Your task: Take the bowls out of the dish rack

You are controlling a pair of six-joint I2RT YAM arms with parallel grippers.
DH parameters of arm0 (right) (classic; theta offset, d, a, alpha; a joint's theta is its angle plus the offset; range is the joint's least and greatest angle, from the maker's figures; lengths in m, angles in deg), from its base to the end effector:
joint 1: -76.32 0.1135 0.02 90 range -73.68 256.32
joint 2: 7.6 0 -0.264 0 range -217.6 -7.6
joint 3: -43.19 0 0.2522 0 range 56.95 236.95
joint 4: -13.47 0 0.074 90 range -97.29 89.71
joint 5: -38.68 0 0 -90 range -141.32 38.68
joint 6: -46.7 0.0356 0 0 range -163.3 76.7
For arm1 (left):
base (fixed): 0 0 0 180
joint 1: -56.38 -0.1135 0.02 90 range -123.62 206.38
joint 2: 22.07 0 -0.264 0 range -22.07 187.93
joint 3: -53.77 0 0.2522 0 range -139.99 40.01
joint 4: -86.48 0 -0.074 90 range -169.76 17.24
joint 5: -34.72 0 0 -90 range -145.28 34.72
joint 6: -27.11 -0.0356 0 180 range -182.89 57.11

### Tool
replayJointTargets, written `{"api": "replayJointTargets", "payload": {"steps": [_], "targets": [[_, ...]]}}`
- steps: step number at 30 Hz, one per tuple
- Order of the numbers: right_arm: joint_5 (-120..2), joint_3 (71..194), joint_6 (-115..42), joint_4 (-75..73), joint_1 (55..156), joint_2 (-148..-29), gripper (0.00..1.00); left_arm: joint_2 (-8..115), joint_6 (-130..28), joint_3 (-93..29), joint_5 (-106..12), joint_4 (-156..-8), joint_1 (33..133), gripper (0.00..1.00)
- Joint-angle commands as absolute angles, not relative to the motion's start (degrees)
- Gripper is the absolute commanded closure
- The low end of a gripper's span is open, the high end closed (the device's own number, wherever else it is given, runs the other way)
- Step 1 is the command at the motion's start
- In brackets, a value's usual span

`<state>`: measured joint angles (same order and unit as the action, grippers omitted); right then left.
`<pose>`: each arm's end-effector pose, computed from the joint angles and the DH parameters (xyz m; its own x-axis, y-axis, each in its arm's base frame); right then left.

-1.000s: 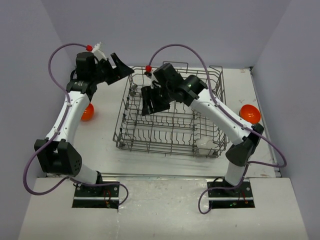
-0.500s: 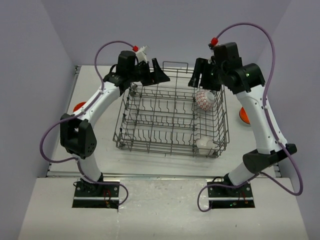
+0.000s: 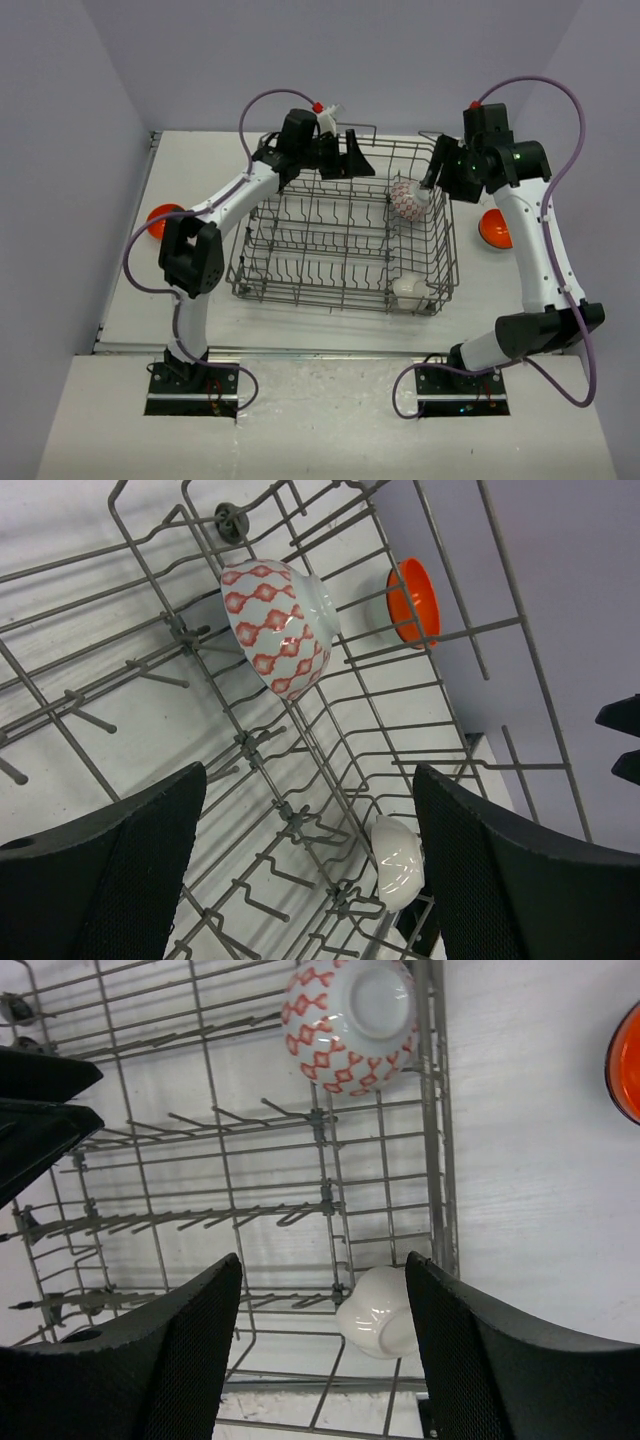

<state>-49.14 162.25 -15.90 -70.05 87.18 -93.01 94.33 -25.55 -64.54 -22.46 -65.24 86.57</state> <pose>0.2747 0.0513 0.4326 -0.7422 0.3259 -0.5856 0.1998 0.9417 0.2708 0.4074 -0.2593 0.3122 -0.8162 -0.1149 -0.5663 0.4368 0.5188 -0.7348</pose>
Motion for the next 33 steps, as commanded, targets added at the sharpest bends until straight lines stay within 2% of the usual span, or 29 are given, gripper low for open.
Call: {"api": "replayJointTargets", "payload": {"steps": [1, 12, 15, 20, 22, 26, 31, 33], "targets": [[-49.8, 159.2, -16.7, -69.5, 85.0, -89.8, 0.32, 96.0, -26.9, -68.3, -22.9, -66.8, 88.0, 0.16], [-50.1, 154.7, -18.3, -67.9, 82.0, -90.0, 0.33, 100.3, -27.6, -70.1, -25.0, -66.7, 90.1, 0.16], [-50.5, 153.4, -18.7, -66.7, 80.8, -90.1, 0.37, 101.2, -27.5, -70.5, -25.4, -66.8, 90.7, 0.16], [-51.0, 151.1, -19.3, -65.2, 79.8, -90.1, 0.56, 102.6, -27.2, -70.9, -25.8, -66.8, 91.3, 0.16], [-51.1, 150.8, -19.3, -64.9, 79.8, -90.5, 0.59, 103.2, -27.1, -71.4, -26.1, -66.6, 91.2, 0.16], [-51.0, 149.4, -19.2, -63.6, 79.4, -90.9, 0.72, 104.0, -27.0, -72.5, -27.0, -65.9, 91.3, 0.16], [-52.9, 150.4, -19.1, -63.5, 79.2, -92.1, 0.98, 105.8, -26.8, -73.5, -26.2, -66.1, 91.3, 0.16], [-53.3, 150.9, -19.0, -63.5, 79.3, -92.5, 1.00, 106.3, -26.7, -73.9, -26.1, -66.2, 91.4, 0.15]]}}
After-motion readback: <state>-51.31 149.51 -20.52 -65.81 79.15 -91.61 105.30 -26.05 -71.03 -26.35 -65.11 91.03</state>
